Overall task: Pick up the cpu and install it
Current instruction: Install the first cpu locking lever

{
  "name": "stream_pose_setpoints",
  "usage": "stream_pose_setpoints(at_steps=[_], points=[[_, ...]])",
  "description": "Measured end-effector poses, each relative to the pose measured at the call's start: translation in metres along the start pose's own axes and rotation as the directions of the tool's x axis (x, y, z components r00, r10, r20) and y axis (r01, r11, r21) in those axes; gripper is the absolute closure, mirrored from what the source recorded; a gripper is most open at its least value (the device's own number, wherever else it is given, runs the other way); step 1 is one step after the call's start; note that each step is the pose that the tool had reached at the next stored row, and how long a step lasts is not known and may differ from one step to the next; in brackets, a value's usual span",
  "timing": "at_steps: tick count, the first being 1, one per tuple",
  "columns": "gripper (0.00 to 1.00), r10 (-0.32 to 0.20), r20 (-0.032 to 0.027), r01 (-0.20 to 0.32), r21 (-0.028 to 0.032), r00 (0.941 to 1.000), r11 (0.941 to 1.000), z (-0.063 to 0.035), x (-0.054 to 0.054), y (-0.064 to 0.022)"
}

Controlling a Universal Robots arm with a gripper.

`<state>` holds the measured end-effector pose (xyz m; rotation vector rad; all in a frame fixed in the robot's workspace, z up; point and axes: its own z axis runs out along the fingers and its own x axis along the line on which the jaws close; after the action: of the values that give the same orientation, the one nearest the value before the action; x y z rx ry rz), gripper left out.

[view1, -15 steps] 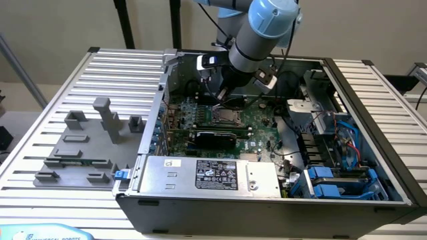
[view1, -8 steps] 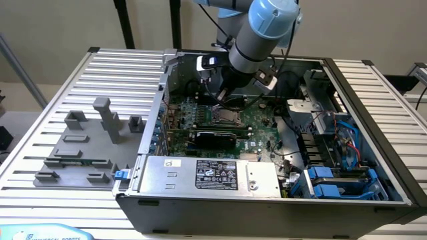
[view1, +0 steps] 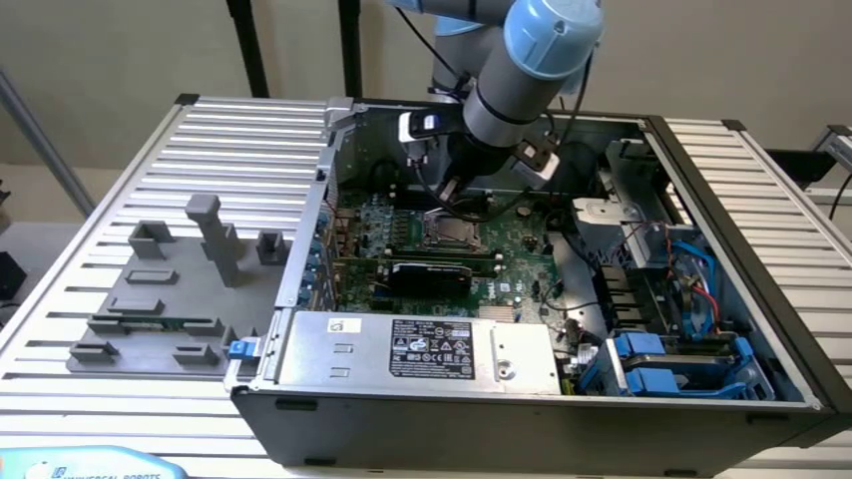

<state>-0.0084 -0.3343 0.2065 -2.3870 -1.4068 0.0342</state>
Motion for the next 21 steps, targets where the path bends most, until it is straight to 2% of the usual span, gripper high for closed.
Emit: stream_pose_setpoints(at_steps=[6,10,21], points=[[0.89,0.0,0.0,0.0,0.0,1.0,1.0,-0.0009,0.0035,0.0061],[0.89,0.0,-0.0002,0.0,-0.0001,1.0,1.0,-0.001,0.0035,0.0062],[0.89,-0.001,-0.0025,0.001,0.0014,1.0,1.0,0.0013,-0.001,-0.0027]])
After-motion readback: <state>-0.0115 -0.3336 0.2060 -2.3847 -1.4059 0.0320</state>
